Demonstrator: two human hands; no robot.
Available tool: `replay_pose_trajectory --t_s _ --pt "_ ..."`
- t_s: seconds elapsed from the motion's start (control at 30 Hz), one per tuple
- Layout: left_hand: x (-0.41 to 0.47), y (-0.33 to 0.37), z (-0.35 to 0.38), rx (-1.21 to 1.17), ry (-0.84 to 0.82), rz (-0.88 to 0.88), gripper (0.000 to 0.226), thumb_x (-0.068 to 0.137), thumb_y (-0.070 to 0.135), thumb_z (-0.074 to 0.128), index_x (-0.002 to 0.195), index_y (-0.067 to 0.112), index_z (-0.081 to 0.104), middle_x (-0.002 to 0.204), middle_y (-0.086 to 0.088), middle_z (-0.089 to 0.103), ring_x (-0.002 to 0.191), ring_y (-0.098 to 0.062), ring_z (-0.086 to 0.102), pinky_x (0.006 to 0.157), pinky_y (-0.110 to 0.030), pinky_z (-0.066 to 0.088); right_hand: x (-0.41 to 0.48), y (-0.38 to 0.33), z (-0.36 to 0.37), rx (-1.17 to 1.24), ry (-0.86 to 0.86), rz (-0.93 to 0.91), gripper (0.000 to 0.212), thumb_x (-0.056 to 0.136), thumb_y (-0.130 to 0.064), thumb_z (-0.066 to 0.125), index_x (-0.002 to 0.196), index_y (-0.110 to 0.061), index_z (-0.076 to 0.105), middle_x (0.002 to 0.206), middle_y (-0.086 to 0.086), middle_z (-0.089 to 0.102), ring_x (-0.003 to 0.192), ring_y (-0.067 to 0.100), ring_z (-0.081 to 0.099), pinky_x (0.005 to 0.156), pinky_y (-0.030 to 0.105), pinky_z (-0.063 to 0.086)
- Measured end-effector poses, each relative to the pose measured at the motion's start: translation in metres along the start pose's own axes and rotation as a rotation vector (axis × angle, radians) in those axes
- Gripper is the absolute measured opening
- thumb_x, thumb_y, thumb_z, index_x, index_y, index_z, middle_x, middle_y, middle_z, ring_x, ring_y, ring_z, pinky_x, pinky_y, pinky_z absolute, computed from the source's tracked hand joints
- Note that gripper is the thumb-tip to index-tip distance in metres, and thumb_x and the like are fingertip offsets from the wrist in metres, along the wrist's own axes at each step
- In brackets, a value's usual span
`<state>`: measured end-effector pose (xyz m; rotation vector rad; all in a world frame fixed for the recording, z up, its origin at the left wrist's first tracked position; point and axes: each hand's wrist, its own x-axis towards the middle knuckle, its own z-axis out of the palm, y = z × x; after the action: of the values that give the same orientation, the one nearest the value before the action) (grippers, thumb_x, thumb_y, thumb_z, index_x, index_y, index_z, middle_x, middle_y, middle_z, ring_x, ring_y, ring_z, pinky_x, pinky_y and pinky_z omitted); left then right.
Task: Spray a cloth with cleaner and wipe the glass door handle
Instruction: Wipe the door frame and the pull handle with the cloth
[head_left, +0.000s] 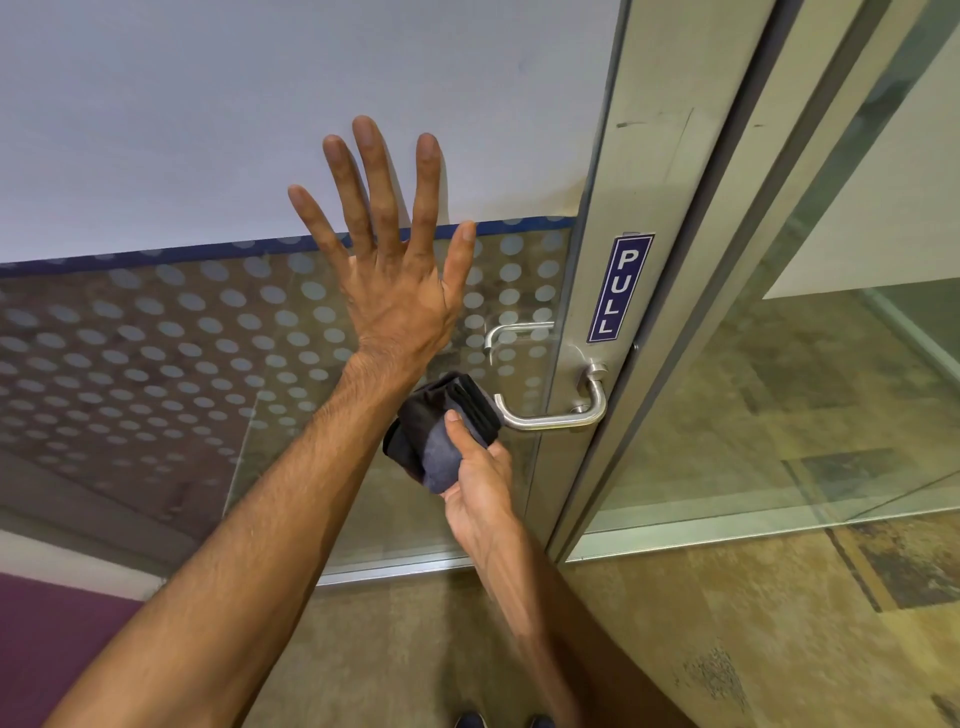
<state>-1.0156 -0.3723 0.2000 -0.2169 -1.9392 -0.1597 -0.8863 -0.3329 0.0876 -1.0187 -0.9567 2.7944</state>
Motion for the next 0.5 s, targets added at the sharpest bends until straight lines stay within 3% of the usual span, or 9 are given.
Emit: replay_pose_trajectory --t_s 0.1,0.23,0.4,0.5 --pt "-0.001 0.000 0.000 -0.006 -0.004 -0.005 0.065 0.106 0.054 0.046 0.158 0.018 0.033 0.157 -0.034 0.043 0.148 -0.049 0.024 0.122 -0.071 0.005 0.002 -0.003 -0.002 -0.080 -0.046 0.014 0.037 0.095 -0.009 0.070 0.131 0.001 0.062 0.128 0.025 0.070 0.122 0.041 0.066 0.107 0.063 0.048" --pt "-0.001 0.001 -0.001 -0.029 -0.003 -0.013 0.063 0.107 0.054 0.042 0.158 0.018 0.032 0.156 -0.035 0.044 0.148 -0.048 0.023 0.122 -0.072 0.006 0.001 -0.013 -0.006 -0.205 -0.135 0.090 0.034 0.096 -0.009 0.069 0.129 -0.002 0.063 0.129 0.027 0.069 0.121 0.043 0.066 0.105 0.065 0.048" --pt "-0.001 0.001 -0.002 -0.023 -0.010 -0.026 0.067 0.105 0.055 0.048 0.158 0.017 0.032 0.156 -0.035 0.044 0.148 -0.048 0.024 0.119 -0.077 0.014 -0.012 -0.024 -0.025 -0.319 -0.303 0.155 0.041 0.095 -0.006 0.069 0.134 0.003 0.061 0.133 0.027 0.067 0.125 0.042 0.063 0.109 0.055 0.048" --pt "-0.001 0.000 -0.003 -0.033 -0.020 -0.027 0.068 0.106 0.054 0.049 0.160 0.017 0.031 0.158 -0.034 0.041 0.149 -0.048 0.023 0.120 -0.076 0.013 -0.025 -0.034 -0.039 -0.278 -0.379 0.206 0.038 0.095 -0.006 0.066 0.132 0.000 0.064 0.130 0.024 0.067 0.111 0.033 0.070 0.097 0.042 0.055"
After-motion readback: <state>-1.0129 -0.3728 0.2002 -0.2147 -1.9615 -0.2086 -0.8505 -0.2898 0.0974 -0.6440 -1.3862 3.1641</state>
